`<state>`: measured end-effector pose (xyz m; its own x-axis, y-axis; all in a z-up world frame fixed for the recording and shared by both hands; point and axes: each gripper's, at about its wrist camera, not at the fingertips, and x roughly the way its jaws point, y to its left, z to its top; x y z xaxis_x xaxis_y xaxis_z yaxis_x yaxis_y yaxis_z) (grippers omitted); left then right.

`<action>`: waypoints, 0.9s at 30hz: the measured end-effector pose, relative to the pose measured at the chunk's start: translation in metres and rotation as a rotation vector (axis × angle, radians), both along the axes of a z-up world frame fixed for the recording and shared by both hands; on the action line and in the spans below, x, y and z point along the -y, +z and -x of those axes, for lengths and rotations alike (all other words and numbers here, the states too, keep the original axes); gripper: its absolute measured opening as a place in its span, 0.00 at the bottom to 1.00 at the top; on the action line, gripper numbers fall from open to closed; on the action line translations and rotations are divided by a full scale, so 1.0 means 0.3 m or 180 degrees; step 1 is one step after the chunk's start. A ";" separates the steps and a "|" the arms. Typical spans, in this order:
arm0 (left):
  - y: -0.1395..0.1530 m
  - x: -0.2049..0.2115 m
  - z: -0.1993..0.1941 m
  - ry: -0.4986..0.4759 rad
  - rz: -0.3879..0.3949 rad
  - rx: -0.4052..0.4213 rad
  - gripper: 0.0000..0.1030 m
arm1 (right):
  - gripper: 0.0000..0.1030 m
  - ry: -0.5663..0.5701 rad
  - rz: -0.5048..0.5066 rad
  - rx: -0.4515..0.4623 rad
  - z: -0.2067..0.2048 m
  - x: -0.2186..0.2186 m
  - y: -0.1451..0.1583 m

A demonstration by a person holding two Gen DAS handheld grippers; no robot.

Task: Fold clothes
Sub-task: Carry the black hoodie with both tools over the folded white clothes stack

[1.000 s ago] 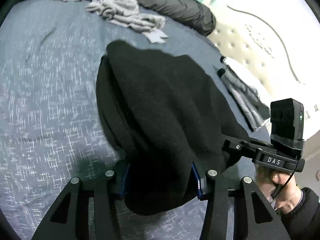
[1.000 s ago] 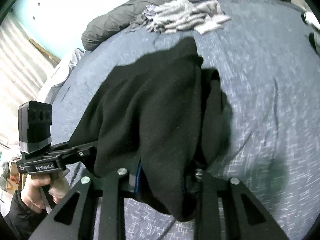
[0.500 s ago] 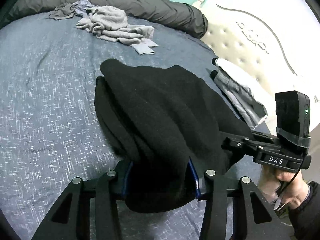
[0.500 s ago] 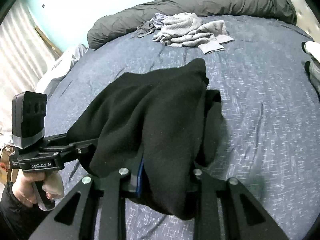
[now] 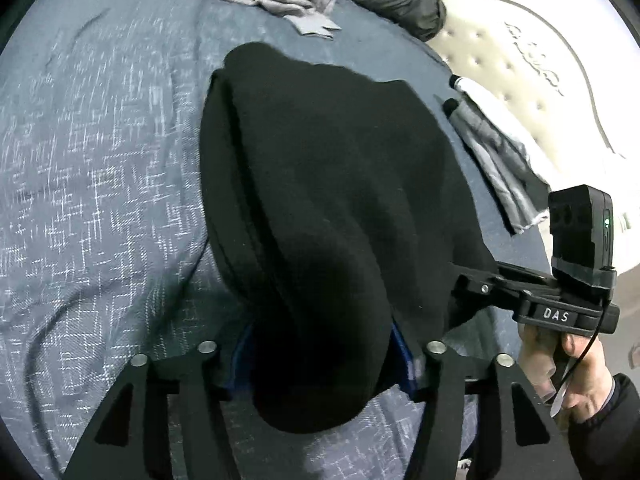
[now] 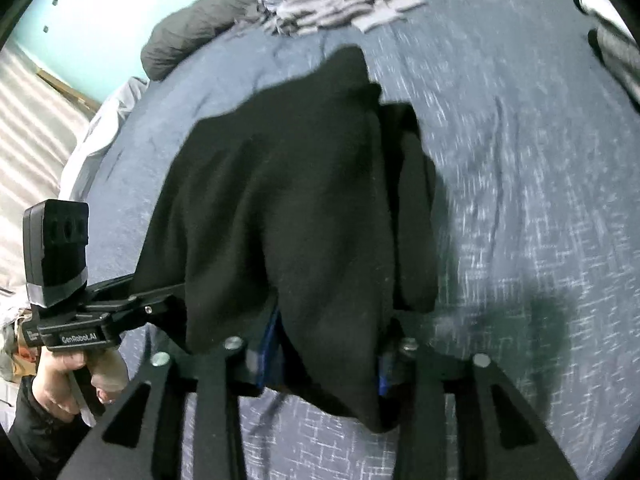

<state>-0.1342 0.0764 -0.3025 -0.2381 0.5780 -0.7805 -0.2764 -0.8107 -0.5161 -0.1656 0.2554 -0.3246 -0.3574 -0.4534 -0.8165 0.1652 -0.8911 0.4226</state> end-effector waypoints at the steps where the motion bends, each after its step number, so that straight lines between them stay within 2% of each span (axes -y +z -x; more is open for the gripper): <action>1: -0.007 0.004 0.005 0.0016 -0.0009 0.0012 0.66 | 0.49 0.0003 0.0010 0.0026 0.005 0.000 -0.008; 2: -0.013 0.006 0.012 0.0022 -0.0031 0.0029 0.68 | 0.54 0.0005 0.0021 0.0052 0.010 0.000 -0.017; 5: -0.038 -0.001 0.030 0.0007 -0.0086 0.0077 0.73 | 0.59 0.0013 0.0051 0.0129 0.026 -0.001 -0.042; 11: -0.077 -0.016 0.048 -0.0024 -0.0132 0.0097 0.74 | 0.60 0.0029 0.0113 0.0284 0.056 -0.001 -0.093; 20: -0.040 -0.059 0.053 -0.0042 -0.0040 -0.0052 0.55 | 0.34 0.0026 0.0104 0.0156 0.044 0.027 -0.081; 27: 0.049 -0.070 0.055 -0.0039 0.0006 -0.0213 0.50 | 0.29 0.0066 0.0010 -0.0107 0.034 0.040 0.001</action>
<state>-0.1507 0.0974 -0.2877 -0.2828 0.5798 -0.7641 -0.3202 -0.8080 -0.4946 -0.1758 0.2434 -0.3243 -0.3751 -0.4637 -0.8027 0.1978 -0.8860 0.4194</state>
